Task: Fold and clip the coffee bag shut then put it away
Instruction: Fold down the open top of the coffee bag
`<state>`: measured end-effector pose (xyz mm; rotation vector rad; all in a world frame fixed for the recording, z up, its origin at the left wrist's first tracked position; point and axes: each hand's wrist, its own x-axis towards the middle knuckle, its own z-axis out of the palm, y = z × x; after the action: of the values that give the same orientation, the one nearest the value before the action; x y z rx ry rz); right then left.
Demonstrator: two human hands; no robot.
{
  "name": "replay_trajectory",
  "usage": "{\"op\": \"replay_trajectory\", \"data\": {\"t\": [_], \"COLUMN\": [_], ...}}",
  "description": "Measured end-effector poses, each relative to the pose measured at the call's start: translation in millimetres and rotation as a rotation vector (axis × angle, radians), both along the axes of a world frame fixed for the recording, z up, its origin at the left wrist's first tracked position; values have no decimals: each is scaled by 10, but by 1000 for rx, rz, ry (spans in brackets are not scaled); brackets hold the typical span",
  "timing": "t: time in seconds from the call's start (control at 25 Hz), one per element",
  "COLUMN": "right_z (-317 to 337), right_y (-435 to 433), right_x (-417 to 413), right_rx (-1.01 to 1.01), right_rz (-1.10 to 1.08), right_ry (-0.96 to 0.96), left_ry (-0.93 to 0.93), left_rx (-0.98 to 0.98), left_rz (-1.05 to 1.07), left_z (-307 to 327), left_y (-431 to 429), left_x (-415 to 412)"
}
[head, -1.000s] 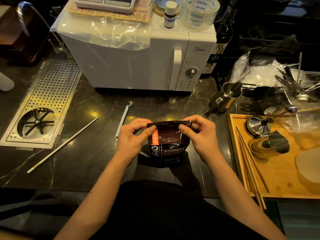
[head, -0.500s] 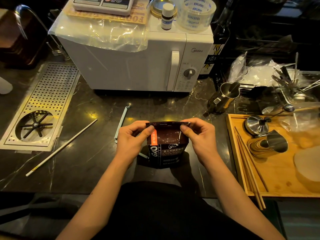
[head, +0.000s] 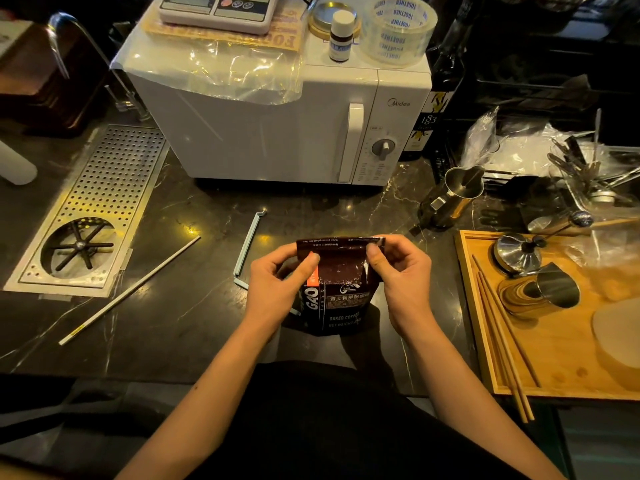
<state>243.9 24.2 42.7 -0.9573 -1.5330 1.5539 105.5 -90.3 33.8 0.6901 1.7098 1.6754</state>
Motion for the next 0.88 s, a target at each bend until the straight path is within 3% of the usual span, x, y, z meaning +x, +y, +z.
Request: {"op": "replay_trajectory", "data": {"t": [0.32, 0.56, 0.88], "right_z": [127, 372, 370], "right_y": [-177, -305, -675], "right_x": [-50, -259, -872], "right_rx": [23, 149, 154], "right_rz": [38, 151, 312], "right_ry": [40, 46, 61], "left_ry": [-124, -76, -3], "left_rx": [72, 188, 203], "left_rz": [127, 256, 459], "left_z": [29, 193, 228], "left_y": [-97, -325, -851], "left_x": [73, -3, -401]}}
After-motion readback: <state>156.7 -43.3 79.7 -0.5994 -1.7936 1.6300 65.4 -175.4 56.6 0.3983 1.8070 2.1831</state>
